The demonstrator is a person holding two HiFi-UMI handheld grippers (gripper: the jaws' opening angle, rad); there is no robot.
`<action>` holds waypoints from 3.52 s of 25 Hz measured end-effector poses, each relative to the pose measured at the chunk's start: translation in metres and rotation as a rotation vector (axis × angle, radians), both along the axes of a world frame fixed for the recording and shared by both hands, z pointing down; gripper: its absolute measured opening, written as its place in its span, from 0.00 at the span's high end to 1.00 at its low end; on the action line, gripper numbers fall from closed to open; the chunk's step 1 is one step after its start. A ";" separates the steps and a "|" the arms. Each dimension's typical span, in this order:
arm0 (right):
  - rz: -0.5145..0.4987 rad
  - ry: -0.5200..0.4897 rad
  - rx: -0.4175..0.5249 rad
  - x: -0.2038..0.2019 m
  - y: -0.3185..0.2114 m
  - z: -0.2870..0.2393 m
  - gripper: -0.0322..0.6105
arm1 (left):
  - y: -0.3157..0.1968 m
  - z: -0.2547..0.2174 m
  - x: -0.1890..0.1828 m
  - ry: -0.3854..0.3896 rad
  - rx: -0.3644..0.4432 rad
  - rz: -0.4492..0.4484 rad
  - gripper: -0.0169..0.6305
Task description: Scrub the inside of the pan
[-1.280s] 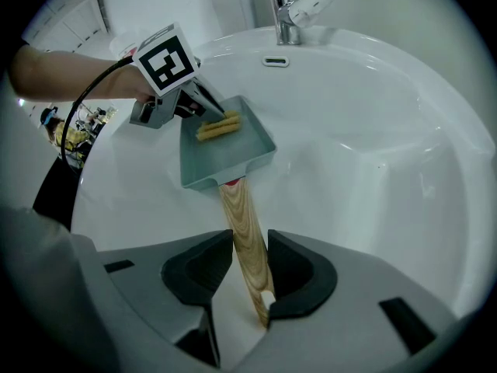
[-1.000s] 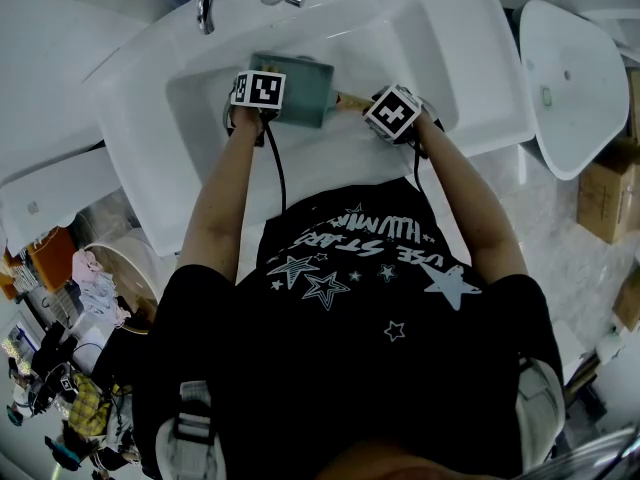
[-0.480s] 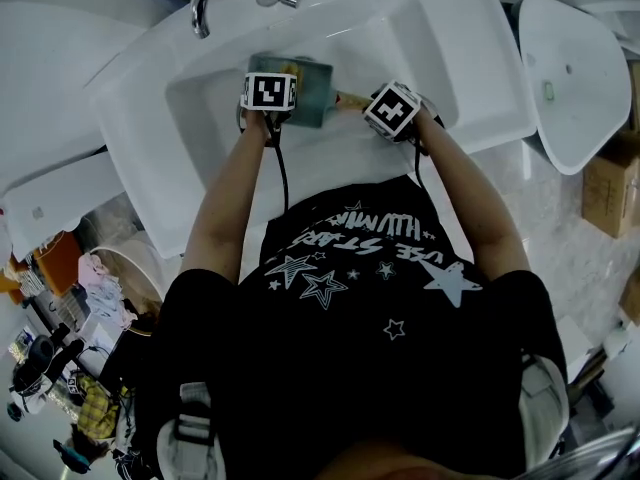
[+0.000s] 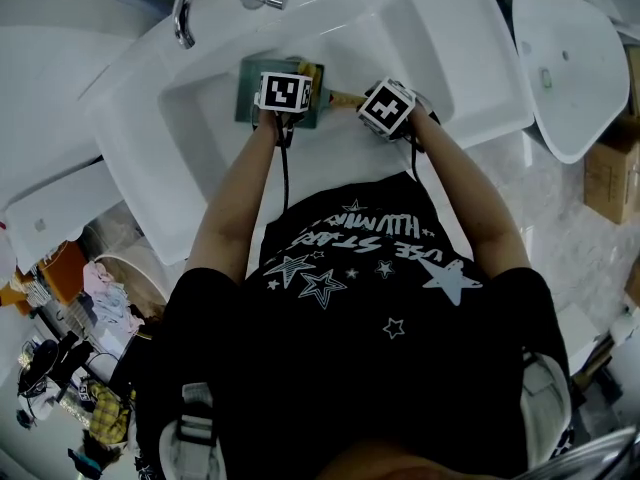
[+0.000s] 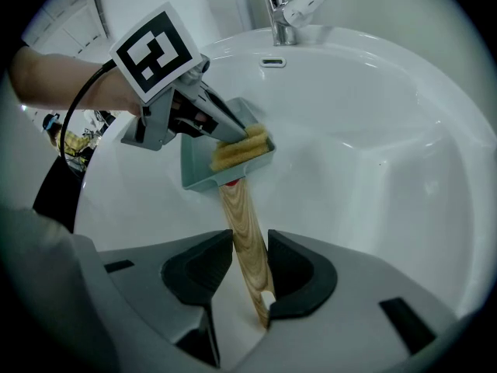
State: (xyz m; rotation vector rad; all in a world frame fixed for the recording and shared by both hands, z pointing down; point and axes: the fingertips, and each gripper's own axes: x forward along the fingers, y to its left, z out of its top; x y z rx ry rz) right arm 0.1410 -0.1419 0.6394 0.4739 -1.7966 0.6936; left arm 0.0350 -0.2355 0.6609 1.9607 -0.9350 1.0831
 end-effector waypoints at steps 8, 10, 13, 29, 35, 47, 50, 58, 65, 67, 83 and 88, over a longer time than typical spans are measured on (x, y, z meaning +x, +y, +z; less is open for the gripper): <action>0.014 0.018 0.011 0.006 0.000 -0.001 0.73 | 0.008 0.018 0.009 0.011 -0.032 -0.044 0.91; 0.018 0.015 0.007 0.008 0.000 -0.001 0.73 | 0.009 0.014 0.008 -0.001 -0.035 -0.043 0.91; 0.027 0.008 -0.006 0.012 0.000 -0.002 0.73 | 0.006 0.011 0.008 -0.022 -0.029 -0.031 0.91; 0.034 0.010 -0.006 0.011 0.001 0.002 0.73 | -0.016 0.019 -0.063 -0.118 0.028 -0.113 0.91; 0.030 0.012 -0.005 0.011 0.001 0.003 0.73 | -0.022 0.013 -0.084 -0.171 0.050 -0.136 0.91; 0.027 0.025 0.003 0.012 0.000 0.004 0.73 | -0.026 0.014 -0.093 -0.210 0.067 -0.158 0.91; 0.027 0.029 0.010 0.012 0.000 0.006 0.73 | -0.026 0.014 -0.094 -0.209 0.064 -0.165 0.91; 0.039 0.023 0.019 0.008 0.000 0.001 0.72 | -0.027 0.007 -0.104 -0.166 0.067 -0.232 0.91; 0.077 0.043 0.120 0.009 -0.008 -0.017 0.69 | -0.020 -0.035 -0.105 -0.084 0.119 -0.252 0.91; 0.113 0.030 0.144 0.007 -0.010 -0.025 0.69 | -0.017 -0.043 -0.107 -0.046 0.124 -0.266 0.91; 0.487 -0.039 0.423 -0.015 0.001 -0.089 0.77 | 0.026 -0.073 -0.127 0.238 0.118 -0.209 0.91; 0.622 -0.053 0.504 -0.012 0.015 -0.109 0.88 | 0.039 -0.090 -0.124 0.325 0.126 -0.173 0.91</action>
